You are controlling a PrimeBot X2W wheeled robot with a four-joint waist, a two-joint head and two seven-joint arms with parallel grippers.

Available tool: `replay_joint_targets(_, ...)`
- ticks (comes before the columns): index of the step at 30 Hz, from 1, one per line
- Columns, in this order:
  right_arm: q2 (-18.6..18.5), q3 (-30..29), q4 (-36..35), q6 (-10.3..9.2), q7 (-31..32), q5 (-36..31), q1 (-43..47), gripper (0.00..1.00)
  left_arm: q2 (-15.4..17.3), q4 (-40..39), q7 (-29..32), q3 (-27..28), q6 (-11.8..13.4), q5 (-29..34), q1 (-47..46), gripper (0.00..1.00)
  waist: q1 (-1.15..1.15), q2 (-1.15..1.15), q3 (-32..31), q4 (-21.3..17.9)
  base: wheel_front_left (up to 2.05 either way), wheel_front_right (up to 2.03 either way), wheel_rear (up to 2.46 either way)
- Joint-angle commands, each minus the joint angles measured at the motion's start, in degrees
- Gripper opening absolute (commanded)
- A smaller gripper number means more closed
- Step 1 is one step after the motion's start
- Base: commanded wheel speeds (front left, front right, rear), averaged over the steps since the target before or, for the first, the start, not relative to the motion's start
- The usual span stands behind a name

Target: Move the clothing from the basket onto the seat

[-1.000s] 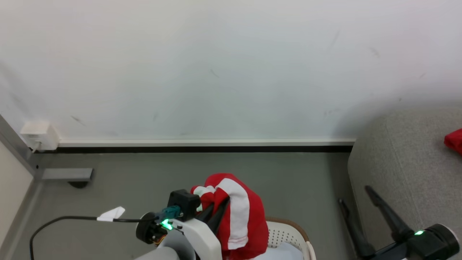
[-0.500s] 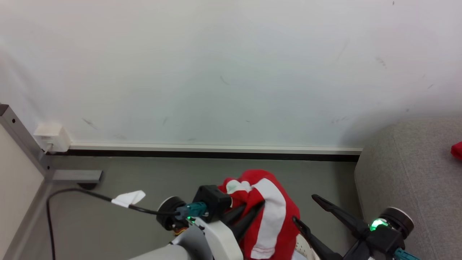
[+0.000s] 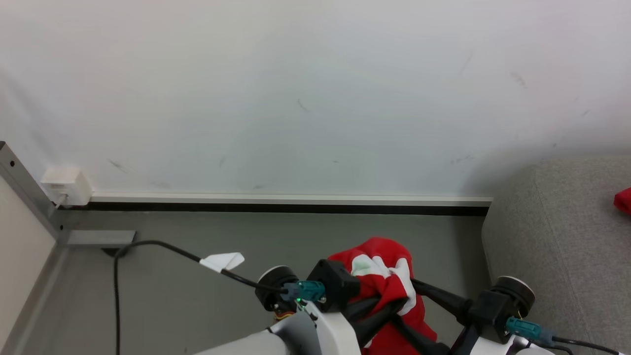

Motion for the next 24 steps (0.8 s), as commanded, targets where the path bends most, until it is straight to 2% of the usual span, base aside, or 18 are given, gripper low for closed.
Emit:
replay_joint_targets(1, 0.12, 0.30, 0.67, -0.15, -0.61, 1.01, -1.11, 0.00, -0.35, 0.29, -0.43, 0.09, -0.34, -0.71, 0.30, 0.00, -0.01, 0.00, -0.08, -0.12, 0.00, 0.00, 0.00)
replay_joint_targets(6, -0.77, 1.34, 2.64, -0.15, -1.83, 3.74, -1.86, 0.00, -0.50, 0.86, -1.10, 0.42, -0.46, -0.76, 0.10, 0.00, -0.01, 0.00, -0.01, -0.33, 0.00, 0.00, 0.00)
replay_joint_targets(11, -1.27, -0.83, 3.97, -0.18, -2.22, 5.37, -0.94, 0.00, -0.15, 1.42, -2.54, 0.97, 0.65, 0.53, 0.19, 0.00, -0.01, 0.00, 0.34, -0.89, 0.00, 0.00, 0.00)
replay_joint_targets(12, -1.40, -1.38, 4.06, -0.19, -2.27, 5.31, -0.75, 0.00, -0.17, 1.52, -3.05, 1.17, 1.00, 0.68, 0.39, 0.29, -0.01, 0.00, 0.43, -1.12, 0.00, 0.00, 0.00)
replay_joint_targets(13, -1.52, -1.94, 4.09, -0.19, -2.29, 5.23, -0.57, 0.00, -0.25, 1.68, -3.23, 1.26, 1.23, 0.69, 0.63, 0.73, -0.01, 0.00, 0.52, -1.37, 0.00, 0.00, 0.00)
replay_joint_targets(14, -1.63, -2.84, 3.91, -0.20, -2.23, 4.95, -0.41, 0.00, -0.30, 1.98, -3.49, 1.28, 1.36, 0.72, 0.84, 1.00, -0.01, 0.00, 0.62, -1.66, 0.00, 0.00, 0.00)
replay_joint_targets(19, -2.07, -6.39, 1.70, -0.17, -2.30, 3.13, 0.69, 0.00, -0.75, 4.08, -4.78, 1.61, 2.49, 1.30, 1.35, 1.00, -0.01, 0.00, 1.43, -4.34, 0.00, 0.00, 0.00)
replay_joint_targets(24, -3.47, -10.42, -0.91, -0.16, -2.31, 1.21, 1.44, 0.00, -1.59, 5.94, -6.30, 2.13, 3.20, 1.60, 1.45, 1.00, -0.01, 0.00, 2.74, -9.36, 0.00, 0.00, 0.00)
